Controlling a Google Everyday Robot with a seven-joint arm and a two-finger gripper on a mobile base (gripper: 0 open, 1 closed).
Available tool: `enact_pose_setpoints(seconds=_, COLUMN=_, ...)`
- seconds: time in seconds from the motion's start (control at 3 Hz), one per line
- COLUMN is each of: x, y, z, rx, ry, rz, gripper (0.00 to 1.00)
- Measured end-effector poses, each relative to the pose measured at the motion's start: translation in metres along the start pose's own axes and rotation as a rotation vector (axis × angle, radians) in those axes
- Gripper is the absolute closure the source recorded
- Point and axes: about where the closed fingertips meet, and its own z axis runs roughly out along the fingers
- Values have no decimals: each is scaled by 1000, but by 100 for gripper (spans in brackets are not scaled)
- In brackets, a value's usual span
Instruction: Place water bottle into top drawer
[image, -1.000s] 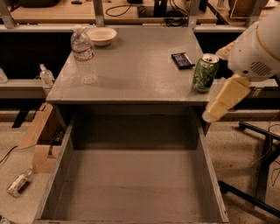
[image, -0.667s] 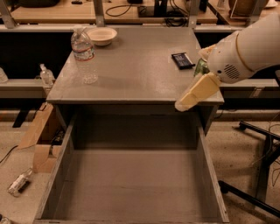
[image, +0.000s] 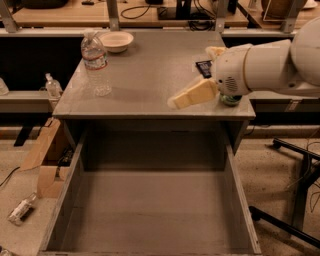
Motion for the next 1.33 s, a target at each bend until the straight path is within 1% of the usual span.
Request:
enact_pose_setpoints(seconds=0.33, x=-21, y=-12, z=6, rx=64, ry=-63, rz=-13, gripper=0)
enact_pose_setpoints(seconds=0.67, x=-20, y=-13, z=5, rx=65, ry=-57, rz=-12, gripper=0)
enact_pose_setpoints(seconds=1.0, x=-22, y=-24, z=31, rx=103, ry=-106, rz=34, gripper=0)
enact_pose_setpoints(seconds=1.33, x=-26, y=-54, z=73, rx=135, ry=-189, rz=79, gripper=0)
